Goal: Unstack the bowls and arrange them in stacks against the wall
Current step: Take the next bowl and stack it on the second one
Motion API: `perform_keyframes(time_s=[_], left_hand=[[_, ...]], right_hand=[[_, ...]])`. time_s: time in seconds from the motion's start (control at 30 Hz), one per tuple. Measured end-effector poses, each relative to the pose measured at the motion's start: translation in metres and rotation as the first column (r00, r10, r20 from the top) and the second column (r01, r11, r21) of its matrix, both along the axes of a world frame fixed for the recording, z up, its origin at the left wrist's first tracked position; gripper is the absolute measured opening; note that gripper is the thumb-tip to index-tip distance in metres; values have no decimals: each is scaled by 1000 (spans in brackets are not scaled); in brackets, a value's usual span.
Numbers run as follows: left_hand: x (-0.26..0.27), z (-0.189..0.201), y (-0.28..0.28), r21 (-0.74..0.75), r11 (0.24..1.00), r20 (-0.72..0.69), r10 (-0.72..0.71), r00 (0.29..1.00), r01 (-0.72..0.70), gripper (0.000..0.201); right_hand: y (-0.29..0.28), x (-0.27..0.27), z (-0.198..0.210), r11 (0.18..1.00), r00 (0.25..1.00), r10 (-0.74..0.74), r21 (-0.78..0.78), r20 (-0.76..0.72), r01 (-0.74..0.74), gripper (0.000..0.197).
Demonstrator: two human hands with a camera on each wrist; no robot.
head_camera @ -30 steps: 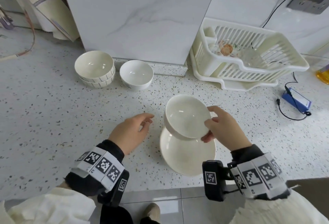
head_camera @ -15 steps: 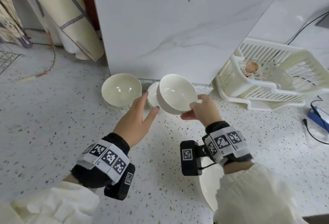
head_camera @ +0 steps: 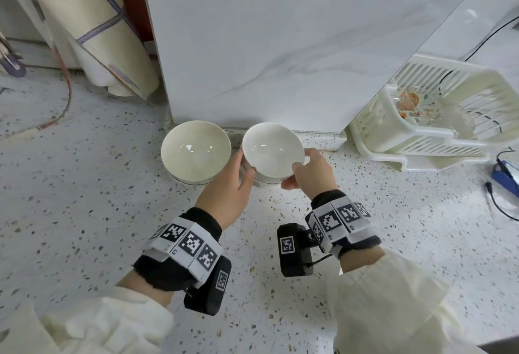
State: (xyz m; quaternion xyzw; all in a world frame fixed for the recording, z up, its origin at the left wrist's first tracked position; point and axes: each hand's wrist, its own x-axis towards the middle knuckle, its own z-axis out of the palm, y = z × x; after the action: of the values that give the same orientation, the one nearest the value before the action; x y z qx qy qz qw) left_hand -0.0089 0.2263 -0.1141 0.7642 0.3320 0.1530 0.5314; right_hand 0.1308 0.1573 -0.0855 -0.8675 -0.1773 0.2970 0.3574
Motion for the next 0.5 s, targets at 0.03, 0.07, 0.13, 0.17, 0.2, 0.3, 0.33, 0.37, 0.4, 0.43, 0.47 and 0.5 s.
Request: perform_keyframes(time_s=[0.03, 0.07, 0.13, 0.17, 0.2, 0.3, 0.33, 0.37, 0.4, 0.43, 0.47, 0.5], left_hand=[[0, -2, 0, -4, 1000, -5, 4, 1000, -4, 44], [0, -3, 1, -2, 1000, -11, 5, 1000, -5, 45], [-1, -5, 1, 14, 1000, -25, 1, 1000, -1, 47], [-1, -6, 1, 20, 1000, -29, 0, 1000, 1, 47], [-1, -5, 0, 24, 1000, -33, -2, 999, 3, 47], [-1, -3, -2, 28, 1000, -58, -8, 998, 10, 50], [-2, -2, -3, 39, 999, -71, -8, 997, 11, 50], [-3, 0, -5, 54, 998, -90, -7, 996, 12, 51], [-4, 2, -7, 73, 997, -111, -2, 994, 10, 51], [-5, 5, -9, 96, 995, -129, 6, 992, 7, 50], [-6, 9, -12, 128, 992, -137, 13, 990, 5, 48], [-7, 12, -15, 159, 987, -135, 20, 991, 2, 46]], right_hand=[[1, 0, -1, 1000, 1000, -4, -2, 0, 4, 45], [2, -1, -2, 1000, 1000, -6, -7, 3, 6, 44], [3, -1, -2, 1000, 1000, -4, -12, 2, 4, 42], [3, -1, -2, 1000, 1000, 0, -10, -6, 0, 42], [2, 0, -2, 1000, 1000, 5, -8, -17, -6, 42], [-2, 0, 1, 1000, 996, 25, -8, -86, -25, 42], [-4, 1, 3, 999, 993, 34, -6, -110, -35, 43], [-6, 1, 7, 999, 991, 48, 0, -128, -49, 45], [-8, 2, 11, 998, 988, 67, 10, -136, -67, 47], [-12, 2, 16, 996, 987, 93, 22, -134, -90, 48], [-17, 3, 22, 992, 985, 122, 33, -125, -119, 48], [-23, 4, 29, 988, 982, 150, 44, -117, -145, 47]])
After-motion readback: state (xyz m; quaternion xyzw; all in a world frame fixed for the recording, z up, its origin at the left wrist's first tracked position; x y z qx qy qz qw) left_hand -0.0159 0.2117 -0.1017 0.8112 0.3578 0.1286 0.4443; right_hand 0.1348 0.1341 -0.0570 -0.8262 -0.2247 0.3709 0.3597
